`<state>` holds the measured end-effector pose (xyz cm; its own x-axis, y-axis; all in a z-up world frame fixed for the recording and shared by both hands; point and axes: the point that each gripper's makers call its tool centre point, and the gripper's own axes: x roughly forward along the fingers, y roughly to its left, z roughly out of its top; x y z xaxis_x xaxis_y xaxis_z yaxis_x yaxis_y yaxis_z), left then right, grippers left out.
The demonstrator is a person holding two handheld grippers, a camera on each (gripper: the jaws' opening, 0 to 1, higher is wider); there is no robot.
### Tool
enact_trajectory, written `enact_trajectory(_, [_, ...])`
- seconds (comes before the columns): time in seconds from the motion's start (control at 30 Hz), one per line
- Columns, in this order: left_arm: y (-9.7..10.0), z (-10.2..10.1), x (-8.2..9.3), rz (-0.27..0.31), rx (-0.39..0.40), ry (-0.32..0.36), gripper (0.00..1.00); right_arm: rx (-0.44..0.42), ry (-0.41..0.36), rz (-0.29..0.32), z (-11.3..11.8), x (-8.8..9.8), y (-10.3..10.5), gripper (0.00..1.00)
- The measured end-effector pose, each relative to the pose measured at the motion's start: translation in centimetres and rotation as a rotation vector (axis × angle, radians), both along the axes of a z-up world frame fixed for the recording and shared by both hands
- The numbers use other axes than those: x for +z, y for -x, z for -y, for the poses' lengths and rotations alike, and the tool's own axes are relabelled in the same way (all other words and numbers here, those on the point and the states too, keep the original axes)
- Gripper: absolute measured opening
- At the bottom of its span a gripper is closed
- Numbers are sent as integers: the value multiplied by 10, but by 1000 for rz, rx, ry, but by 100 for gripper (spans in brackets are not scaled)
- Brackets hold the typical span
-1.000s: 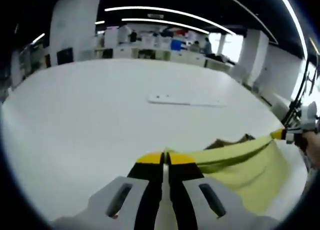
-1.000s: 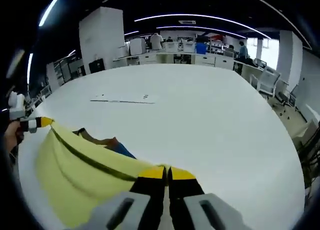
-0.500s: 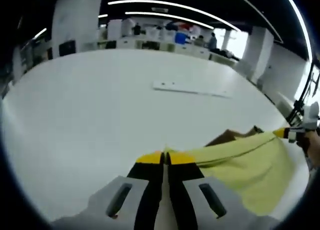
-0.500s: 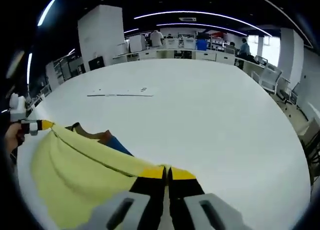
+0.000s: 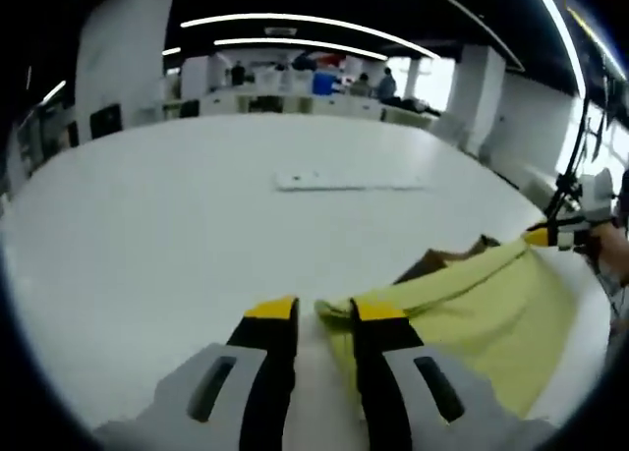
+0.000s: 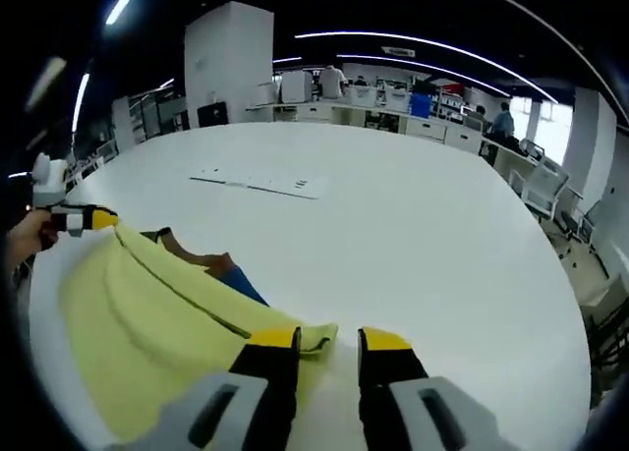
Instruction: Fold the garment on the visible template until the final outline fits inside the template.
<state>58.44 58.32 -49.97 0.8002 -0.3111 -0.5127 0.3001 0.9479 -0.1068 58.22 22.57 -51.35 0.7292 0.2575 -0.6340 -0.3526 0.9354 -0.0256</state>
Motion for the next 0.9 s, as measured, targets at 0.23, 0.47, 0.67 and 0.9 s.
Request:
enact_trajectory(0.23, [8,2,4,45,-151,-50,38,51,21,14,-1,7,7,28])
enact_trajectory(0.47, [3,9,-12,44,-219,-159,39,116,98,12,1,-7,10,27])
enact_trajectory(0.67, [-15,12,-20,41,-199,-144,32,51,-36,59,-3,-5,-13,24])
enact_trajectory(0.9, [-26,11,-23,10,-101,-65,24,-8,-85,42,0,-11,-22,13])
